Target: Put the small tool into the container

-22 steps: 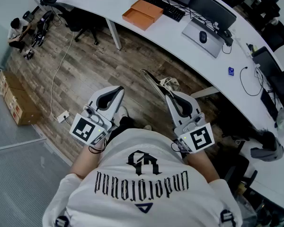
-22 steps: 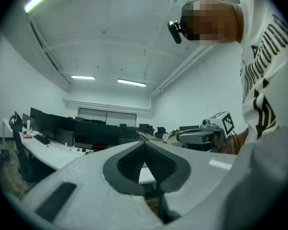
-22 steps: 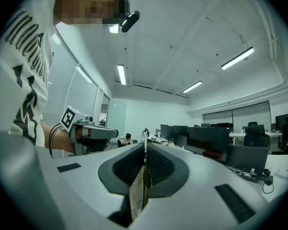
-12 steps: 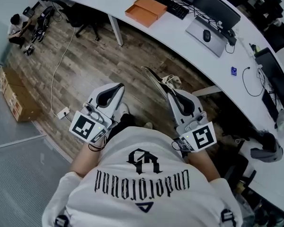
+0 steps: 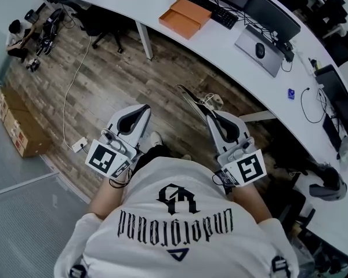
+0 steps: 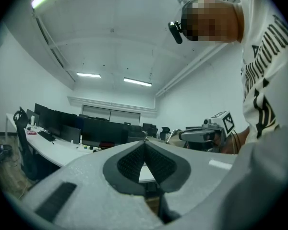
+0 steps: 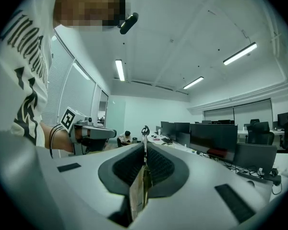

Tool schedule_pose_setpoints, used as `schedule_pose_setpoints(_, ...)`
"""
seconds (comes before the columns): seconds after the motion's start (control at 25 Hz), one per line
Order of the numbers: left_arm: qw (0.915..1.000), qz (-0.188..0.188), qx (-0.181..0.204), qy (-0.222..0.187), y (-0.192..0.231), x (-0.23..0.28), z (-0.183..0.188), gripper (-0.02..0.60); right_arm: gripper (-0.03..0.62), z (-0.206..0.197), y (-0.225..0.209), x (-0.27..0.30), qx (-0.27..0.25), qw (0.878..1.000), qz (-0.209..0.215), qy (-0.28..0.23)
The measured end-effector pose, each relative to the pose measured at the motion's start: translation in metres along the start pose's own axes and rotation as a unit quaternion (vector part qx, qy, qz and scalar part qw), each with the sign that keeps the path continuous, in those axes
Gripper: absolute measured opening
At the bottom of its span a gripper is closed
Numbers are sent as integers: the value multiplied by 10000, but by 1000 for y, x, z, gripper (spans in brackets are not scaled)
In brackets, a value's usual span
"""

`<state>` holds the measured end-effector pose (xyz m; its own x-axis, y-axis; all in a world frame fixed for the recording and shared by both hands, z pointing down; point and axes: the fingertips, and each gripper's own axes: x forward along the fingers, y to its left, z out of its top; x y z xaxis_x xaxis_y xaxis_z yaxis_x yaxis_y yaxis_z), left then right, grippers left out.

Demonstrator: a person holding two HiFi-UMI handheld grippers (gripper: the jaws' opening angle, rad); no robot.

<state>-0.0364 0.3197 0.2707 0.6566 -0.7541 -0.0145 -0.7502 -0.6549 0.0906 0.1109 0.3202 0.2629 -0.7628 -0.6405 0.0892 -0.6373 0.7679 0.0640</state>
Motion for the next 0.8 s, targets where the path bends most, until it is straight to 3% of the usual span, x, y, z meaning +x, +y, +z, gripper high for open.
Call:
schedule_pose_setpoints(0.4,9992,-328,208,-121,98,-7,26,12,29,26,5,100,61,9996,-261,-128)
schedule_pose_setpoints(0.8,9993,-332,131,-102,156,-12,24,14,28,28,7,158,228,9994,-246,-91)
